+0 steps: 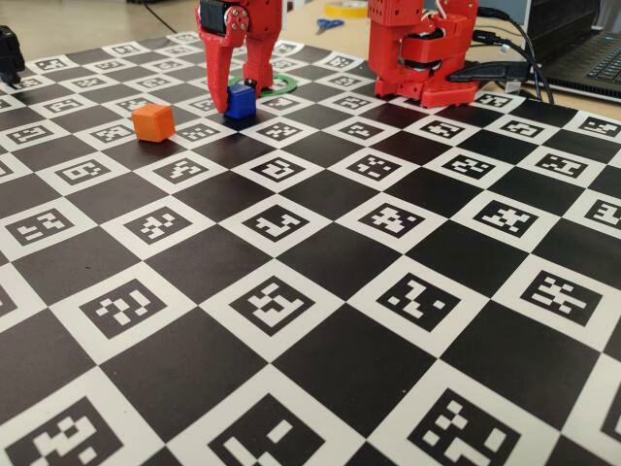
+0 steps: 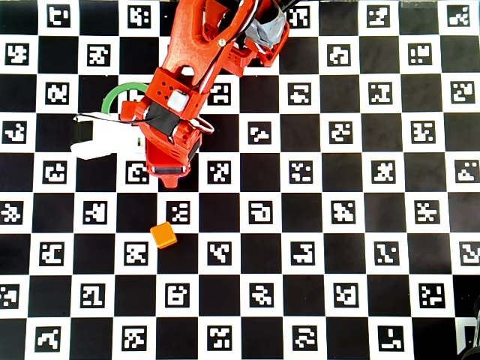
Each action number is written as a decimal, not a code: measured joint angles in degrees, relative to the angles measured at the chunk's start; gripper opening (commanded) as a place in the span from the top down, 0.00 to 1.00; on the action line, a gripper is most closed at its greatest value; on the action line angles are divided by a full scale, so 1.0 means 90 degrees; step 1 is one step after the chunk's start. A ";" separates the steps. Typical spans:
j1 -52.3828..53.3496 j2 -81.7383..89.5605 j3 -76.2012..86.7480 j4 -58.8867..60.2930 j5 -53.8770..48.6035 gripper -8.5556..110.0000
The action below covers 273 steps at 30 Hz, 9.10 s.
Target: Grab the red cube then put it in the green circle then put the blue cube on top and finally the orange cube on top
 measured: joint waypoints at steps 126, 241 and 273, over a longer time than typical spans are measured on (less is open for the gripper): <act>0.3096 0.1602 0.0283 0.1240 -0.2988 0.82; -0.0908 -0.1123 -0.6387 0.4717 -0.1484 0.46; -0.0869 -0.3086 -0.5195 0.2158 -0.1602 0.46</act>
